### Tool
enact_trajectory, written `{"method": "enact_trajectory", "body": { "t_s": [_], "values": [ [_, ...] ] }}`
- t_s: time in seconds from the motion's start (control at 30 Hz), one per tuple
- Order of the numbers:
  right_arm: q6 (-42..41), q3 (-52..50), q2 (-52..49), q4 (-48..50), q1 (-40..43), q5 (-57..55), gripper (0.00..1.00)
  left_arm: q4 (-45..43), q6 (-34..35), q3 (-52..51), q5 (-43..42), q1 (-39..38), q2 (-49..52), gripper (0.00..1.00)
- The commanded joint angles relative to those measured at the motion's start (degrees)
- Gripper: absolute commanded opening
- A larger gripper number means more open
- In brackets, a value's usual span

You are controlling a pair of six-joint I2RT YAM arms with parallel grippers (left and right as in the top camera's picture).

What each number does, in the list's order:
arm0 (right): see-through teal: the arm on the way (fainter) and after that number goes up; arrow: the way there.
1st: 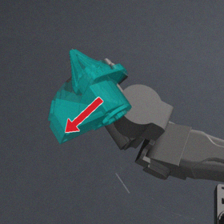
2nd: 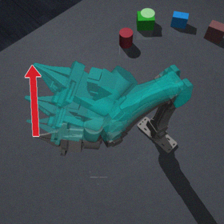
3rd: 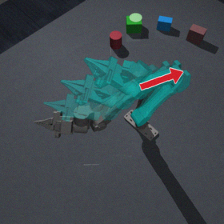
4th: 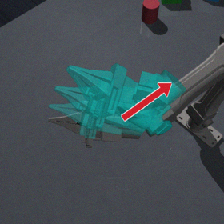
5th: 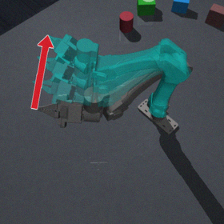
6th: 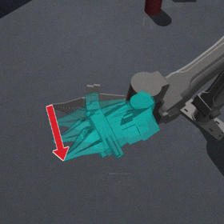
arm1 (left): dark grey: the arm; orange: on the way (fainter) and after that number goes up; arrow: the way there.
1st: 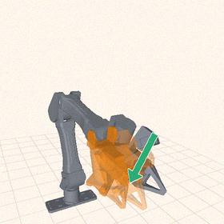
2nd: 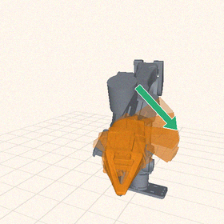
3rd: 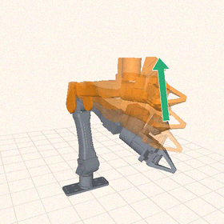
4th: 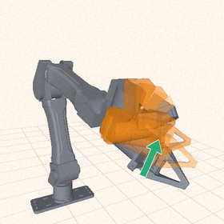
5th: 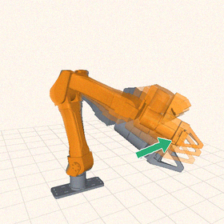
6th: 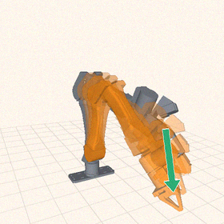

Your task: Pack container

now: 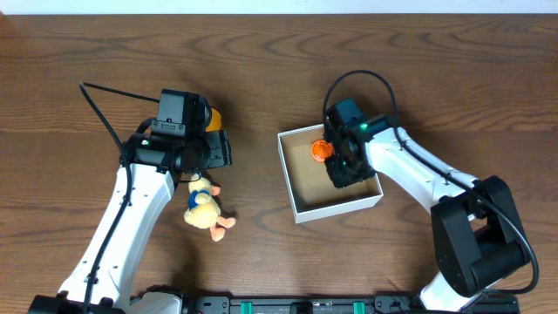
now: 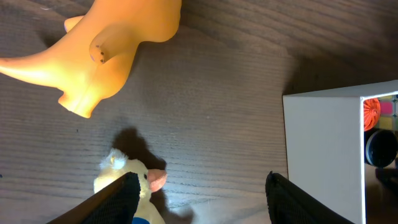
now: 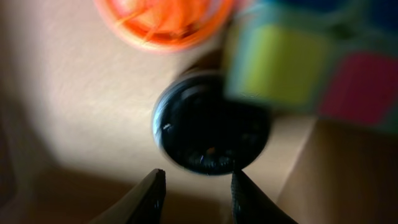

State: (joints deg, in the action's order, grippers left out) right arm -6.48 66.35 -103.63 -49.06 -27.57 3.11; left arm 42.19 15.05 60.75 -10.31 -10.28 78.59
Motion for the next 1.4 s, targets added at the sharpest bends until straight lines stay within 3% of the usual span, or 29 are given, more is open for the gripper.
{"method": "enact_trajectory", "body": {
  "t_s": [0.0, 0.2, 0.33, 0.43, 0.77, 1.07, 1.23, 1.37],
  "values": [
    [3.43, 2.49, 2.73, -0.68, -2.54, 1.44, 0.38, 0.11, 0.28, 1.27, 0.46, 0.22, -0.17, 0.67],
    [4.98, 7.5, 4.57, 0.59, -4.37, 0.48, 0.35, -1.77, 0.31, 1.27, 0.96, 1.55, -0.17, 0.68],
    [4.83, 7.63, 4.46, 6.4, -4.35, -0.13, 0.27, -3.37, 0.33, 1.31, 0.96, 4.39, -0.17, 0.68],
    [4.87, 7.63, 4.04, 10.4, -4.35, -0.11, 0.27, -3.76, 0.33, 1.33, 0.94, 6.14, -0.17, 0.68],
    [4.85, 7.56, -0.15, 11.21, -4.33, -0.07, 0.27, -3.3, 0.33, 1.33, 0.87, 7.1, -0.17, 0.68],
    [4.7, 7.58, -5.27, 19.39, -4.26, -0.35, 0.32, -3.3, 0.33, 1.33, 0.87, 7.1, -0.44, 0.68],
    [-1.29, 7.58, -5.73, 23.5, -3.45, -6.36, 0.38, -3.26, 0.31, 1.33, 0.85, 7.1, -0.92, 0.68],
    [-5.25, 7.58, -5.73, 24.85, -1.9, -7.72, 0.38, -3.23, 0.31, 1.33, 0.85, 7.1, -0.96, 0.68]
  ]
}}
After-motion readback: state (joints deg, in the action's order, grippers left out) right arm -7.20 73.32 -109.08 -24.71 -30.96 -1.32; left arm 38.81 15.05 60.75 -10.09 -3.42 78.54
